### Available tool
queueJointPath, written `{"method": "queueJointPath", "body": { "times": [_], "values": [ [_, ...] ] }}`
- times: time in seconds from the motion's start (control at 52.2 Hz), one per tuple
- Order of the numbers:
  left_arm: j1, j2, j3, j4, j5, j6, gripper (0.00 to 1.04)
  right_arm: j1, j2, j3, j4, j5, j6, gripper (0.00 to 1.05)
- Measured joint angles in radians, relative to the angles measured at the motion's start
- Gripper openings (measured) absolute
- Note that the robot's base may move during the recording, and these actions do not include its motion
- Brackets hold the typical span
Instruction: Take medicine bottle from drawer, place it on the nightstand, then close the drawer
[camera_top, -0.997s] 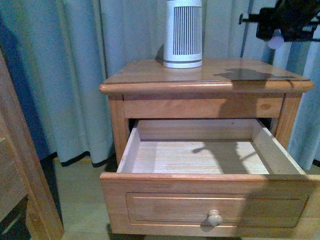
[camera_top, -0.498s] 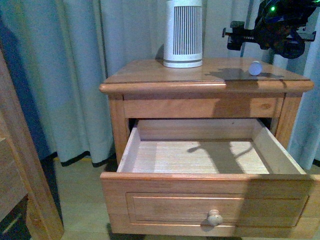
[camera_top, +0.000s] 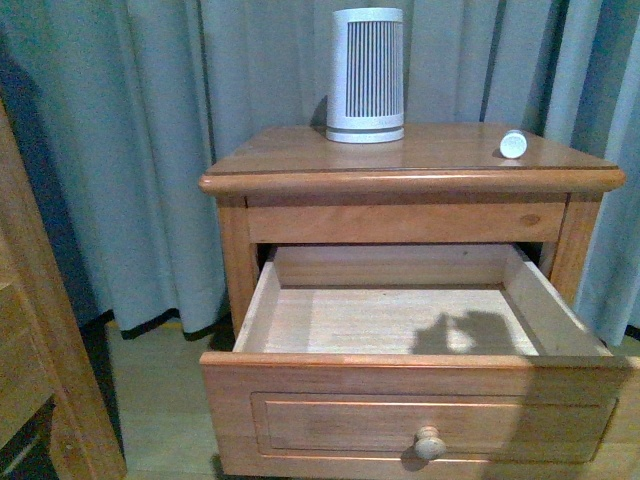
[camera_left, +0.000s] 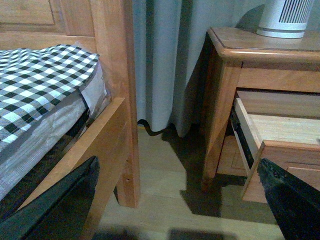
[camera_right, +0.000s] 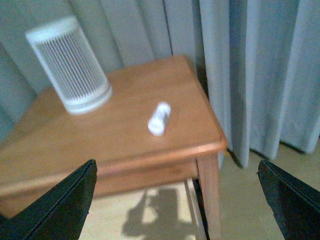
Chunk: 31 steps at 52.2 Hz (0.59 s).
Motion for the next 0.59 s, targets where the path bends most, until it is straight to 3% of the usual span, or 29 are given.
{"method": "queueJointPath", "body": {
  "times": [0.115,0.249,0.498,0.594],
  "values": [
    [0.0,0.0,0.0,0.0,0.0,0.0,0.98,0.055,-0.131,-0.314,0.007,0.013,0.037,0.98],
    [0.0,0.0,0.0,0.0,0.0,0.0,0.98,0.081,0.047,-0.513,0.248,0.046,0.071,0.98],
    [0.0,0.0,0.0,0.0,0.0,0.0,0.98,0.145,0.455,-0.495,0.651,0.134,0.075,0.98],
    [0.0,0.0,0.0,0.0,0.0,0.0,0.98,0.151,0.643,-0.383,0.757,0.143,0.066,0.98]
  ]
}}
